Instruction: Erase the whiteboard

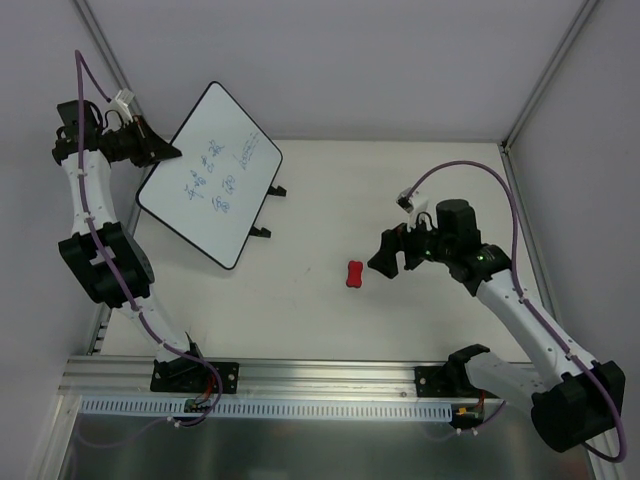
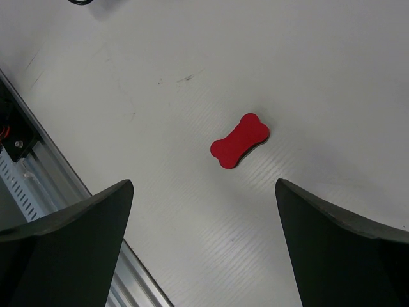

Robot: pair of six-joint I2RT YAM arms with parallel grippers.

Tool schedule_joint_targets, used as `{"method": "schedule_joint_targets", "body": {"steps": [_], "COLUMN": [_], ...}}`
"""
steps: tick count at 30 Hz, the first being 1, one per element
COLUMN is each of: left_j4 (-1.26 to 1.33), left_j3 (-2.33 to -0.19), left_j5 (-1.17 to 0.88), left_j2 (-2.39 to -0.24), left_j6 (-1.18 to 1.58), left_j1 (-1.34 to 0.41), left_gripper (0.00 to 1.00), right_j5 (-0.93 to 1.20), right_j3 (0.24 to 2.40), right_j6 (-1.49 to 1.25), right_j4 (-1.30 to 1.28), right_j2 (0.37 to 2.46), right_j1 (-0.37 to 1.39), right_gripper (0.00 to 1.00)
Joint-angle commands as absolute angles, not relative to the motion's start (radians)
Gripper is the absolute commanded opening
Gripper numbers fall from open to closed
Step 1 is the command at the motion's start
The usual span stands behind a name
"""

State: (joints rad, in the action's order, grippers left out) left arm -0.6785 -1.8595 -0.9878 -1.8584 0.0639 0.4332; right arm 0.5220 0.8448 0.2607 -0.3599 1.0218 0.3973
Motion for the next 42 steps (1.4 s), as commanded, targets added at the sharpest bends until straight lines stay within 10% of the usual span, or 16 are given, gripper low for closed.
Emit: {"method": "schedule_joint_targets", "body": {"steps": [1,42], "left_j4": [-0.635,-0.525], "left_j3": [-1.933,-1.724], "left_j5": [-1.111,-0.641], "left_j2": [-1.770,-1.460], "left_j6": [0.156,0.318], "left_j1": [0.434,0.038], "left_gripper": [0.00,0.00], "right_j5": [0.443,-0.402], "right_j3": [0.821,0.865], "right_j6": [0.229,-0.457], "right_j4": [-0.312,-0.120], "right_j2": [1.009,1.592], "right_j1": [0.420,0.790], "right_gripper": [0.99,0.47]}}
